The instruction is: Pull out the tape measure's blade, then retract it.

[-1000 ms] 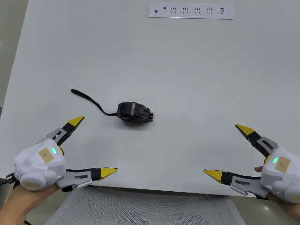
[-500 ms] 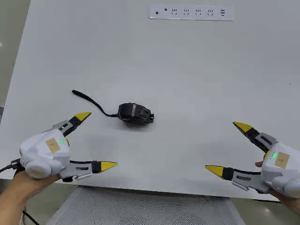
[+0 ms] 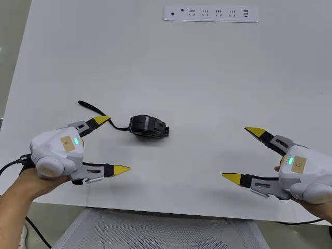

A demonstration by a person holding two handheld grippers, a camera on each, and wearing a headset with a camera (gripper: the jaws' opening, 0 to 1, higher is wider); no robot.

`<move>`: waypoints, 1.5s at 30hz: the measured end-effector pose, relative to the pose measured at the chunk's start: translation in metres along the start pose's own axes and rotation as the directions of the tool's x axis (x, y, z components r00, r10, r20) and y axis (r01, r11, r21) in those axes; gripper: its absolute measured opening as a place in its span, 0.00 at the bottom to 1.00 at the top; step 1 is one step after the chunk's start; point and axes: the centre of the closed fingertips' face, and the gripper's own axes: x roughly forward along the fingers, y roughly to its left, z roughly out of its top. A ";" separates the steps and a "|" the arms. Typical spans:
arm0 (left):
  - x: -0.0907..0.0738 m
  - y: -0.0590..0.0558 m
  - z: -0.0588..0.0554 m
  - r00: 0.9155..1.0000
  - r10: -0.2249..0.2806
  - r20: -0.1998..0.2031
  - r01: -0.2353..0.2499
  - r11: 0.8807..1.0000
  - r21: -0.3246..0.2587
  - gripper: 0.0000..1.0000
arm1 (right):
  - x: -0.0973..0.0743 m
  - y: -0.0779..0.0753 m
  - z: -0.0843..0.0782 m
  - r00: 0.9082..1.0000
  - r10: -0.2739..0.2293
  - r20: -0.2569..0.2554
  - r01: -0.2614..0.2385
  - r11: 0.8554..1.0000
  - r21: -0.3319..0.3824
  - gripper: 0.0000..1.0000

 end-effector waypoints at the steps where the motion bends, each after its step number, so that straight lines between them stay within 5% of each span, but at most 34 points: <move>1: 0.001 0.001 0.000 1.000 -0.007 -0.005 0.007 1.000 0.007 0.72 | 0.002 0.000 0.001 1.000 0.004 0.000 -0.004 1.000 -0.008 0.70; 16: 0.024 0.018 0.000 0.993 -0.090 -0.077 0.098 0.991 0.095 0.55 | 0.043 -0.002 0.009 0.994 0.108 -0.021 -0.110 0.985 -0.129 0.55; 33: 0.057 0.029 -0.012 0.967 -0.181 -0.182 0.213 0.960 0.180 0.38 | 0.098 0.005 0.019 0.978 0.206 -0.037 -0.210 0.958 -0.194 0.40; 45: 0.069 0.031 -0.013 0.961 -0.199 -0.191 0.234 0.955 0.183 0.29 | 0.131 0.013 0.024 0.965 0.258 -0.052 -0.263 0.942 -0.208 0.33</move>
